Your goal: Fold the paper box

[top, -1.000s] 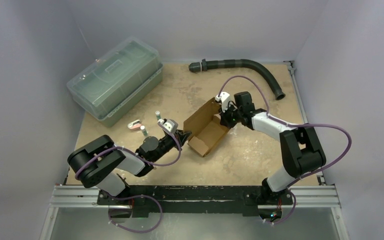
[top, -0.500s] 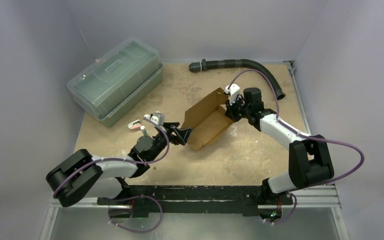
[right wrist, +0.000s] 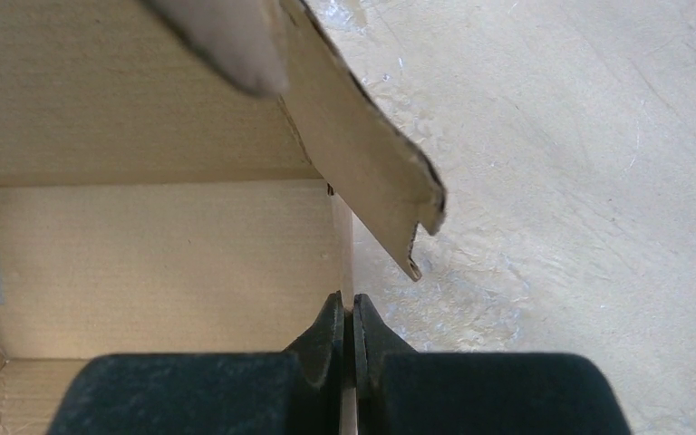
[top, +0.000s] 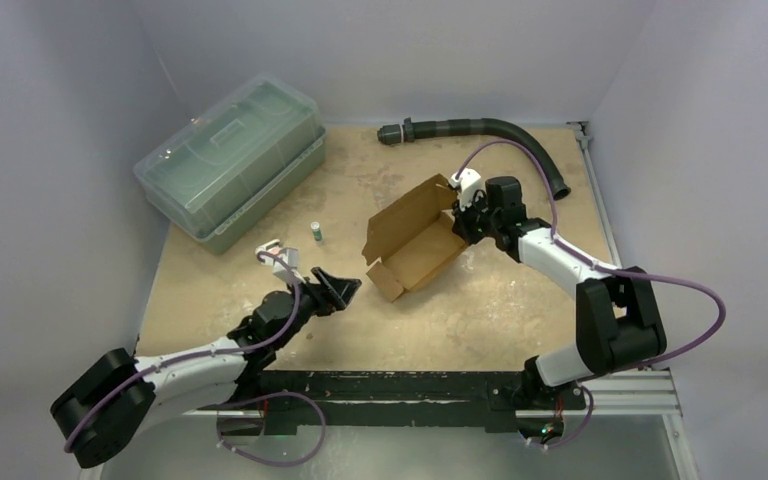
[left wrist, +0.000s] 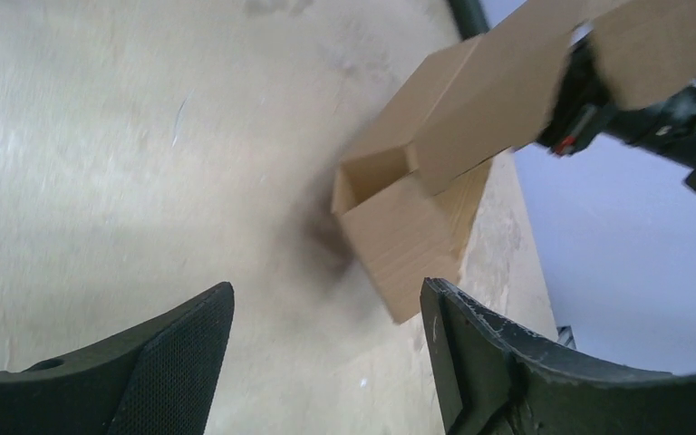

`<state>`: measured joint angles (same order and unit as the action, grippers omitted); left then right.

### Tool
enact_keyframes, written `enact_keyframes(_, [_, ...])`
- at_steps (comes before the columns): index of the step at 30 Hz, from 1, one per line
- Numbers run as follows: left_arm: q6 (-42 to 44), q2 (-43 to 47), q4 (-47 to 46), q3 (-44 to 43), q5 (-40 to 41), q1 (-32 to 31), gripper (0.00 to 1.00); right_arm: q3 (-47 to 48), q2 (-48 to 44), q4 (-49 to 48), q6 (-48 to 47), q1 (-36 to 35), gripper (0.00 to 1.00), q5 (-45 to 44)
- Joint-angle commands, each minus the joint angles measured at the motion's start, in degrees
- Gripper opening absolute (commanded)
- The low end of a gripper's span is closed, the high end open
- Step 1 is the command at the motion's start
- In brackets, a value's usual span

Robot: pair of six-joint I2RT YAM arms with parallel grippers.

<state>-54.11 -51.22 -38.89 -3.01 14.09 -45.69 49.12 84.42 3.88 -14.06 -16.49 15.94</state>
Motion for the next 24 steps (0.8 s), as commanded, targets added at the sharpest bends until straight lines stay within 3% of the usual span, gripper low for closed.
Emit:
enact_keyframes(1, [-9.8, -4.7, -1.5, 1.9, -5.0, 0.0, 0.73, -0.3, -0.3, -2.0, 1.1, 0.0, 0.00, -0.5])
enact_keyframes(9, [-11.7, -28.5, -27.1, -0.2, -10.3, -2.4, 0.61, -0.3, -0.1, -1.9, 1.3, 0.0, 0.00, 0.2])
enact_keyframes(14, [-12.8, -37.5, -39.6, -0.9, -12.0, -3.0, 0.56, -0.2, 0.4, -1.8, 1.2, -0.1, 0.00, 0.4])
enact_keyframes(24, [-11.7, -40.0, -42.8, -4.2, -12.2, -3.6, 0.59, 0.1, 1.3, -1.5, 1.2, 0.0, 0.00, 0.9])
